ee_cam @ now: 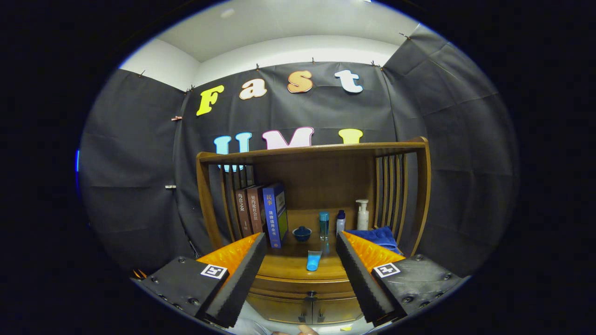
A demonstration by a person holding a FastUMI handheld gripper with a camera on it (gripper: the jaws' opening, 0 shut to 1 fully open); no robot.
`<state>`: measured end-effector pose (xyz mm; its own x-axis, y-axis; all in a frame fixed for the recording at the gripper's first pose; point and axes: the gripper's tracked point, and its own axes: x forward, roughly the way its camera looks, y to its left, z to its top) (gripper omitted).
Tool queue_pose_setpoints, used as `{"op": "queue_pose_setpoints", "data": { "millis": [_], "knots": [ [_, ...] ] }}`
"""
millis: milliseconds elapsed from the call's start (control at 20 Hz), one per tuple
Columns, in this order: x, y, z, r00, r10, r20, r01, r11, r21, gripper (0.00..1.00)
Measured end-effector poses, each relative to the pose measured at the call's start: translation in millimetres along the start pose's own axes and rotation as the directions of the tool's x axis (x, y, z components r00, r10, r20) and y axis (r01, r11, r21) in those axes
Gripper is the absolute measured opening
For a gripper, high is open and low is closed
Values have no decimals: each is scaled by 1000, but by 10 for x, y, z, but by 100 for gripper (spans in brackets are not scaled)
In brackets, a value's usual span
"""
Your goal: Pull open the drawer, take out the items inside it, and place them on the countertop above the cabinet.
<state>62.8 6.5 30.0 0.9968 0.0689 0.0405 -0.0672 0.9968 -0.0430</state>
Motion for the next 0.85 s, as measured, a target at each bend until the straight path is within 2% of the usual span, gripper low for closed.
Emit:
{"op": "queue_pose_setpoints", "data": {
  "millis": [850],
  "knots": [
    [-27, -4, 25, 1000, -22, 4, 22, 1000, -4, 98]
  ]
}}
